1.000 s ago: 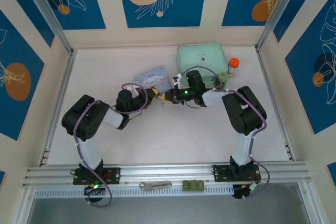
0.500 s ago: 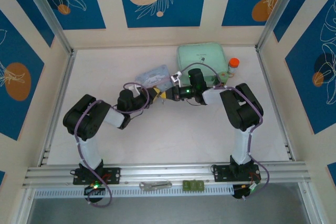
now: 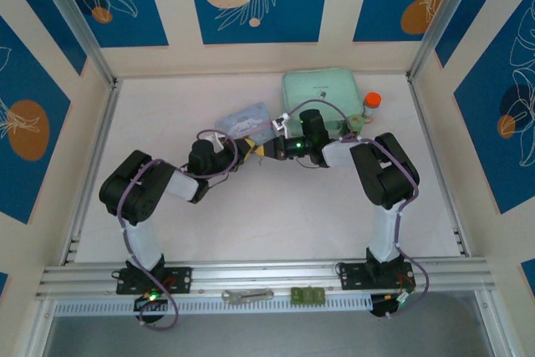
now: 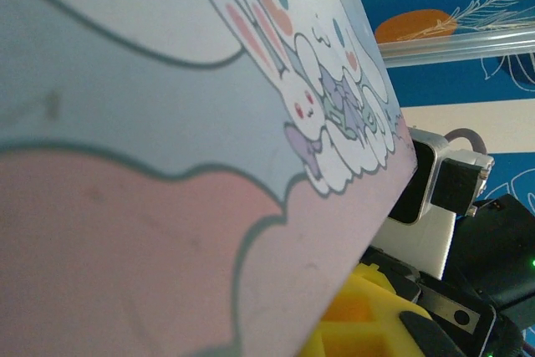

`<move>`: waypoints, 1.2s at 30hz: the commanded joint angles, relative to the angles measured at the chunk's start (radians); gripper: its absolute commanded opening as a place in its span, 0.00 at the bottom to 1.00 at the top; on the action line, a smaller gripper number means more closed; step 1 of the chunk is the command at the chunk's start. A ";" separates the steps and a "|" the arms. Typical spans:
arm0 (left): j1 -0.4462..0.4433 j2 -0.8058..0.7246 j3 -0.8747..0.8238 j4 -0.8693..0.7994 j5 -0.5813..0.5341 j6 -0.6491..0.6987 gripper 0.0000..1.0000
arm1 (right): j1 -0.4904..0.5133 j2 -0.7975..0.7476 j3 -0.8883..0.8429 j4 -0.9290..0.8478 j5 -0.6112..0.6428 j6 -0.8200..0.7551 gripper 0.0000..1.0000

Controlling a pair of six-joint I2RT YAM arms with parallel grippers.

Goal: Unlock a padlock with a key

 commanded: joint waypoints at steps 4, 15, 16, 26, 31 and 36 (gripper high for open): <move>-0.139 -0.050 0.025 0.056 0.334 0.046 0.00 | 0.022 -0.013 0.037 0.083 0.212 0.140 0.00; -0.141 0.024 0.022 0.292 0.330 0.039 0.00 | 0.011 -0.058 -0.059 0.246 0.118 0.739 0.00; -0.141 0.018 0.017 0.292 0.331 0.048 0.00 | 0.012 -0.060 -0.066 0.264 0.115 0.802 0.00; -0.139 -0.036 0.009 0.292 0.377 0.157 0.00 | 0.041 0.047 -0.064 0.713 0.131 1.461 0.00; -0.137 -0.056 0.000 0.292 0.381 0.180 0.00 | 0.059 0.066 -0.056 0.832 0.190 1.625 0.00; -0.128 -0.051 -0.006 0.292 0.352 0.149 0.00 | 0.036 0.034 -0.070 0.794 0.202 1.543 0.00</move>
